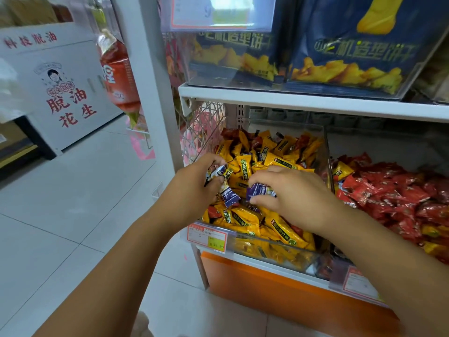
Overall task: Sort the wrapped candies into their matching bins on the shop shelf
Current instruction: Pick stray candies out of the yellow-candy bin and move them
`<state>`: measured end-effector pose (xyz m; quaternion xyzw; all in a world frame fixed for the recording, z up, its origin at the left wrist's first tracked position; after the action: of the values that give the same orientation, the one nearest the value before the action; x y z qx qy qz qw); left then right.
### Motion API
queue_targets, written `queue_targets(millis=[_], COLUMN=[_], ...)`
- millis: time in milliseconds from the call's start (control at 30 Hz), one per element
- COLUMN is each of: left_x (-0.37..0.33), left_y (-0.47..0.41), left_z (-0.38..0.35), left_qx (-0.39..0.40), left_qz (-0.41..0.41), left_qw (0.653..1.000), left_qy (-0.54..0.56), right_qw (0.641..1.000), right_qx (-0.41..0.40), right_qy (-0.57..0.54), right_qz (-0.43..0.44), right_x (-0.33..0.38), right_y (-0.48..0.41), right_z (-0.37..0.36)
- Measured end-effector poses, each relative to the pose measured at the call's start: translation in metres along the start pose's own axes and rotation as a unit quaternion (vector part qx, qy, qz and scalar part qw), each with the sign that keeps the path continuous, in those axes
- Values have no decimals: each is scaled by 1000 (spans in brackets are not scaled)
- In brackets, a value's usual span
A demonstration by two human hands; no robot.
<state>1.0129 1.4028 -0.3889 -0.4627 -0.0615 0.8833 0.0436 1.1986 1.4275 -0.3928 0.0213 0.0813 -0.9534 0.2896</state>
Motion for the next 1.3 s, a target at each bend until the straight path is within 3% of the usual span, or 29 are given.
queue_targets(millis=[100,267,467,600,767,933,1133,1300], left_x=[-17,-68,-154,-207,-243,-240,-206,-141], left_y=[5,6,9,2,-13,-20,-16,-9], left_z=[-7,-49,-170,-254,-324,-328,-248,-147], left_qx=[-2,48,147,206,224,243,190,109], left_qz=[-32,-99,-181,-213,-239,-257,-262,-229], left_qw=[999,993,967,950,943,935,946,967], left_qy=[4,47,99,97,47,3,11,-22], right_qw=[996,976,908,867,865,882,897,938], right_qx=[-61,-84,-90,-84,-80,-18,4,-100], right_qy=[-21,-29,-69,-92,-121,-153,-99,-100], right_qz=[-55,-201,-403,-482,-480,-446,-430,-317], right_x=[-17,-79,-180,-225,-256,-262,-240,-190], right_y=[22,84,192,248,276,282,270,211], right_z=[27,49,49,44,19,17,47,57])
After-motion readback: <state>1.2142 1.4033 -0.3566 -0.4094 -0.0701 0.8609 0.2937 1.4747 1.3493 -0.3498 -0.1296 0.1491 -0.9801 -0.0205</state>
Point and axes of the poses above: each hand's wrist, its own y-axis away from the middle knuckle, its own z-axis out of the back of the hand, x = y × z, the point moved 3 cm from there along -y, towards the middle knuckle, and after that the axes turned 14 degrees about y, right-handed, at the moved point
